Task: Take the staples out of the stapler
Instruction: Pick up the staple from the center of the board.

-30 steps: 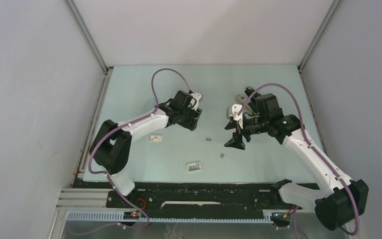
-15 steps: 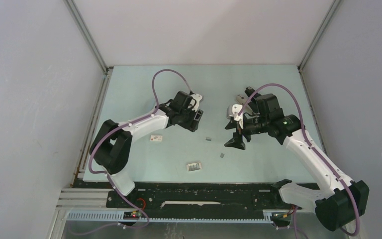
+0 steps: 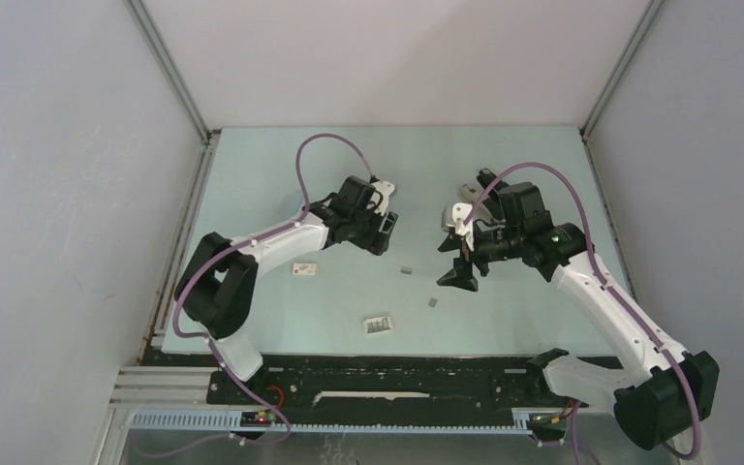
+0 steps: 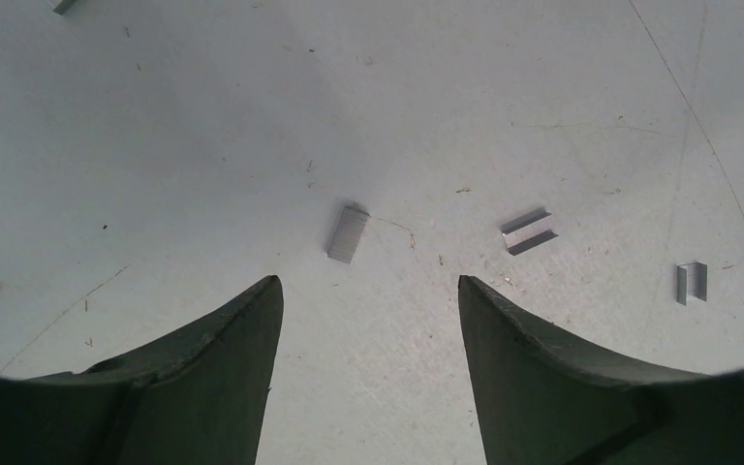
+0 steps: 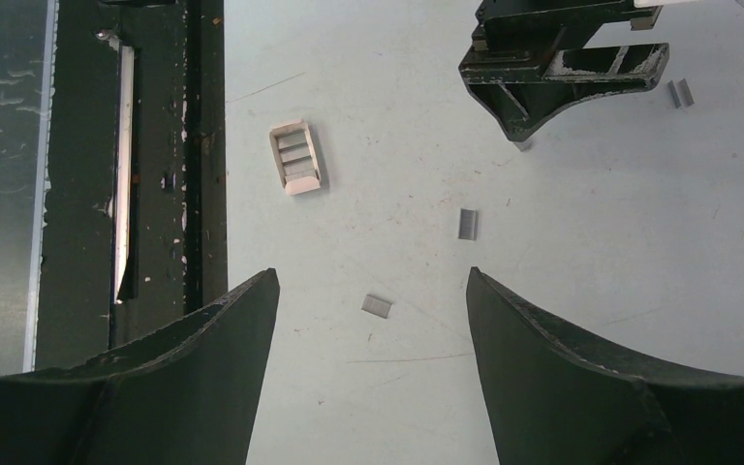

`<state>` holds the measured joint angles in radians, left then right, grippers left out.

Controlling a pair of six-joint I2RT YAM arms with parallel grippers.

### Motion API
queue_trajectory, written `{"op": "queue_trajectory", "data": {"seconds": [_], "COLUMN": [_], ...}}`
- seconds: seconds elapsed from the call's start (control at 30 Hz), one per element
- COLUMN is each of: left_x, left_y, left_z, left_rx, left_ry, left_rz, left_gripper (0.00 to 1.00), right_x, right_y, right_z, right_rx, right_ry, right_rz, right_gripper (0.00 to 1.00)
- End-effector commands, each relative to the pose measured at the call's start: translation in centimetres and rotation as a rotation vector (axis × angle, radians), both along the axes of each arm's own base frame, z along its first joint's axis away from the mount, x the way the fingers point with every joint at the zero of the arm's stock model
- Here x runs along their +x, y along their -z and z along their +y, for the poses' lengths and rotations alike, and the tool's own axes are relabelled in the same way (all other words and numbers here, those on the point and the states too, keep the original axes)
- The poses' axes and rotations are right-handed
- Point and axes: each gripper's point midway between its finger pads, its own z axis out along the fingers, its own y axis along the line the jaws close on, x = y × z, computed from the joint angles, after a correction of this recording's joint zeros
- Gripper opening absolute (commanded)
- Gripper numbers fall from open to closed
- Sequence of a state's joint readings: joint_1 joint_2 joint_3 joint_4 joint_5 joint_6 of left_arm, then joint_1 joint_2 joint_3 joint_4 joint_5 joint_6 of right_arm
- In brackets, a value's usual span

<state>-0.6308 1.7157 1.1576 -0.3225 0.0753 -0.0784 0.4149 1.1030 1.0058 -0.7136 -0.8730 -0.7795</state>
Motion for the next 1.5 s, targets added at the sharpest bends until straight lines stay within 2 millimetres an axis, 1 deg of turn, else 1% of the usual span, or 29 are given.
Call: {"op": "queue_trajectory", "data": {"seconds": [0.0,0.23,0.43,0.5,0.63,0.8,1.03,1.2,1.4,1.47], "left_x": [-0.2,0.3,1.1,1.3,1.8,2.3,2.3,2.4,2.0,2.1], "left_y": [0.8,0.8,1.5,1.6,2.2,2.8,3.7,4.2,4.6,4.8], "left_z": [0.2,-0.2,-0.7,-0.9,-1.0,-0.9,-0.9,-1.0,-1.2,-1.1], "left_rx": [0.004,0.015,0.057,0.067,0.101,0.149,0.18,0.197,0.214,0.228], "left_ry": [0.006,0.013,0.019,0.026,0.031,0.031,0.035,0.037,0.042,0.037], "left_rz": [0.009,0.015,0.061,0.074,0.082,0.105,0.134,0.154,0.163,0.163], "left_gripper": [0.72,0.72,0.69,0.65,0.64,0.56,0.49,0.42,0.41,0.38], "right_x": [-0.2,-0.1,-0.2,-0.2,-0.2,-0.1,-0.1,-0.1,-0.1,-0.2], "right_y": [-0.7,-0.6,-0.5,-0.6,-0.6,-0.6,-0.6,-0.6,-0.7,-0.7], "right_z": [0.2,0.3,0.2,0.2,0.2,0.2,0.2,0.2,0.2,0.2], "right_rx": [0.018,0.015,0.014,0.015,0.016,0.014,0.014,0.013,0.013,0.014], "right_ry": [-0.011,-0.011,-0.011,-0.011,-0.011,-0.01,-0.01,-0.008,-0.009,-0.01], "right_rz": [-0.03,-0.031,-0.029,-0.032,-0.032,-0.033,-0.034,-0.036,-0.038,-0.04], "right_gripper": [0.8,0.8,0.8,0.8,0.8,0.8,0.8,0.8,0.8,0.8]}}
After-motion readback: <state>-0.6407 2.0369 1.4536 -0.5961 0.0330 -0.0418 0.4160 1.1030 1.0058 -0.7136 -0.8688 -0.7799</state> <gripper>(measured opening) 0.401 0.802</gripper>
